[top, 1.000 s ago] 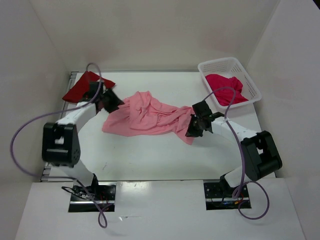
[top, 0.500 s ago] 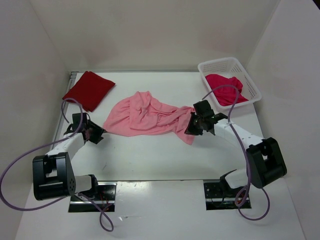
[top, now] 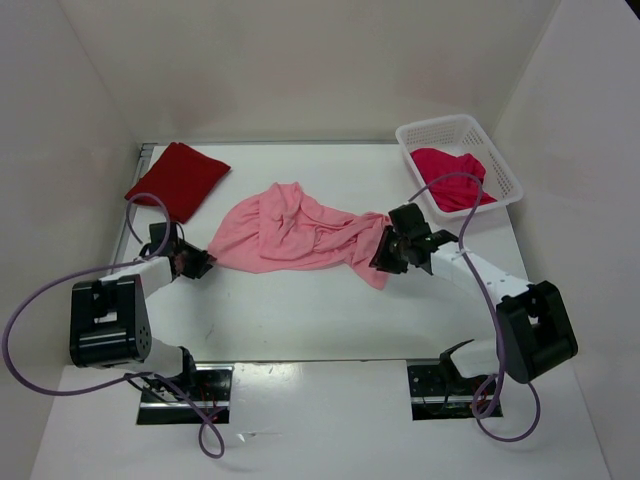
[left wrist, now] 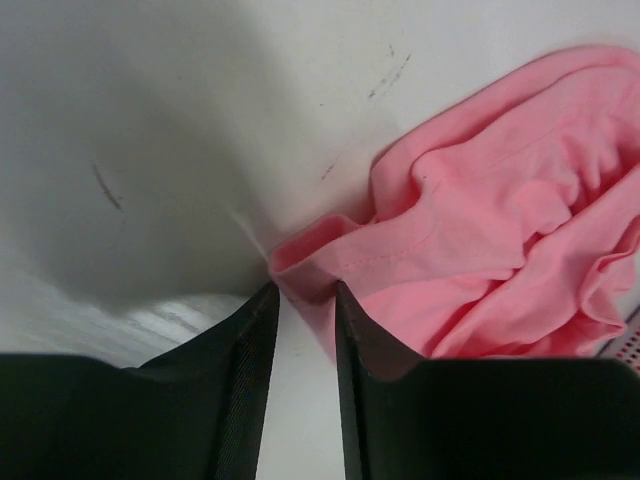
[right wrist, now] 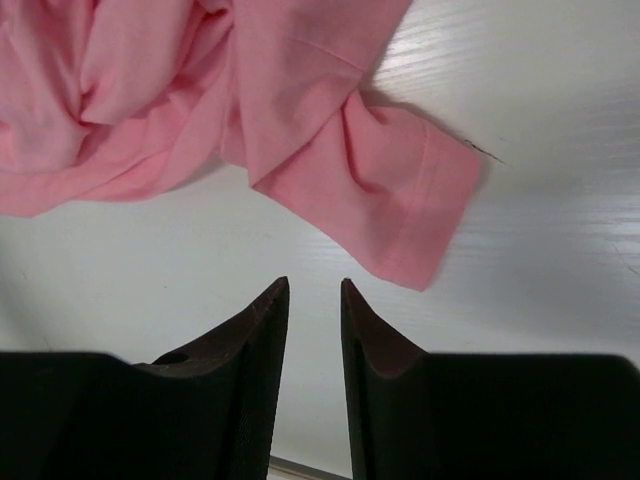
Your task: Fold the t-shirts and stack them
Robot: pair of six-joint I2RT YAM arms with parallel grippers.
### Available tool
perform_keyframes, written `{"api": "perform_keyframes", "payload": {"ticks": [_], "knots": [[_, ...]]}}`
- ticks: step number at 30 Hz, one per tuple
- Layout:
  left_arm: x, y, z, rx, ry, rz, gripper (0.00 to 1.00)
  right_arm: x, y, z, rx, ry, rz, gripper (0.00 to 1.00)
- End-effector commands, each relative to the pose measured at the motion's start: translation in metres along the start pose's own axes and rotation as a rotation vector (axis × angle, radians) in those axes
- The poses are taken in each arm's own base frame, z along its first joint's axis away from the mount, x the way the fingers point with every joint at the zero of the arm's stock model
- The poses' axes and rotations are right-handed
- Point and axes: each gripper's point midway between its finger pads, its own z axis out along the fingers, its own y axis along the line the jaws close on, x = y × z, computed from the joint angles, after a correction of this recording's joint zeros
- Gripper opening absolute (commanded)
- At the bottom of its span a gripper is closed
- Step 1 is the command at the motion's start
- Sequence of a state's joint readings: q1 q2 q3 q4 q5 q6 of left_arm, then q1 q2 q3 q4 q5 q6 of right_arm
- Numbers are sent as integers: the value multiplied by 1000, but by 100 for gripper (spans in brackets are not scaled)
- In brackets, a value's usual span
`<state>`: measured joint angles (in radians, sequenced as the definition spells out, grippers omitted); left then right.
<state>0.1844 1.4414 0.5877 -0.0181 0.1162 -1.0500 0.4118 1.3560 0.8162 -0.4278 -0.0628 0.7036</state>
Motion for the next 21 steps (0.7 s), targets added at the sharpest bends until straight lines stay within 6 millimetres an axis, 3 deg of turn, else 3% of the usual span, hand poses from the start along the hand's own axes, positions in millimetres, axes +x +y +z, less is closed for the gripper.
{"api": "perform_keyframes", "payload": {"ticks": [1,6,10,13,18,21], "knots": [[-11,-15,3,43,-23,11,33,-1,-8,4,41,-38,26,33],[-26,-31,-1,67,-62,56,12,9,-27,13,118,-23,60,37],[-46,-66,-18,136,-103,130,7,19,-32,15,176,-44,32,45],[-51,-76,-23,152,-106,170,5,28,-35,23,219,-28,4,48],[-44,-74,-22,165,-79,181,1,28,-25,35,252,-14,-59,48],[-39,-68,-18,155,-61,189,0,30,-31,40,289,9,-76,49]]}}
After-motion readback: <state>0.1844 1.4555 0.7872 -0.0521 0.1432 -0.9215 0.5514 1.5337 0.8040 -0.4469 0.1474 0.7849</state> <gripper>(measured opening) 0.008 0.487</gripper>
